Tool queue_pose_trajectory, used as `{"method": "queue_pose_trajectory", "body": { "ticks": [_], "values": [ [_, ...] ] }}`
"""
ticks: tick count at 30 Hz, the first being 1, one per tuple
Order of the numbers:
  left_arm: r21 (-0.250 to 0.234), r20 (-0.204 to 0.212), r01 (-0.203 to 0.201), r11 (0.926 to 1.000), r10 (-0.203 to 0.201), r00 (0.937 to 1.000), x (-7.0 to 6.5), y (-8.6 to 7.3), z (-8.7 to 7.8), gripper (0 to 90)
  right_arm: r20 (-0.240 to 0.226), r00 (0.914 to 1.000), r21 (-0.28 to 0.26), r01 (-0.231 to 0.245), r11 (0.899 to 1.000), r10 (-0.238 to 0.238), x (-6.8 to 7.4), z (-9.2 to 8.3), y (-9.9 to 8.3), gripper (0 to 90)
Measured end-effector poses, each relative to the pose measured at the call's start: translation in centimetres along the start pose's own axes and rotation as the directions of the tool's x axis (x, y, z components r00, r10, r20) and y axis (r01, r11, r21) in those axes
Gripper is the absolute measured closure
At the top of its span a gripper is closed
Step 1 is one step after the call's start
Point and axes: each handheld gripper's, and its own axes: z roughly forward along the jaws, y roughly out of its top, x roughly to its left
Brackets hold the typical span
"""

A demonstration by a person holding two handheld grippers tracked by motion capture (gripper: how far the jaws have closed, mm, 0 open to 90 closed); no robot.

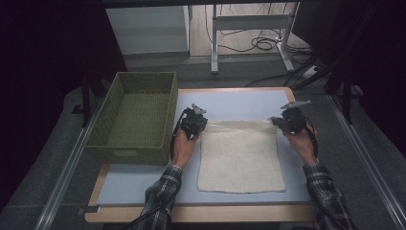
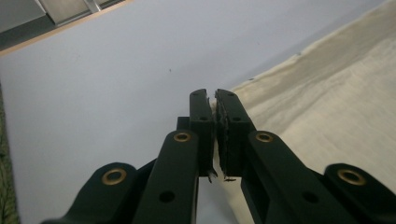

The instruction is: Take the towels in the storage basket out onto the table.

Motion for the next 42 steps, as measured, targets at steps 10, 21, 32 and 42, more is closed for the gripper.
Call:
{"method": "queue_pose_trajectory", "body": {
  "ticks": [10,21,32,42],
  "values": [
    [-0.038,0.071,-0.052,0.9979,0.055,0.9959,-2.6,-2.5,-2.8,85.9,-0.042,0.9989,-0.033,0.021,0.999,-0.022,2.2,-4.1,-3.7,86.2],
    [-0.128,0.170,-0.053,0.9903,0.074,0.9826,-4.1,-6.2,-7.5,85.6,-0.118,0.9928,-0.077,0.015,0.997,-0.024,5.0,-8.7,-8.0,85.7],
    [-0.144,0.224,-0.069,0.9872,0.100,0.9693,-6.3,-9.4,-10.3,85.6,-0.183,0.9832,-0.088,-0.009,0.996,-0.007,7.0,-11.3,-12.2,85.4],
    [-0.172,0.254,-0.086,0.9814,0.129,0.9587,-7.4,-11.7,-11.9,85.7,-0.217,0.9757,-0.088,0.007,0.996,-0.026,8.9,-12.3,-13.9,85.1]
  ]
}}
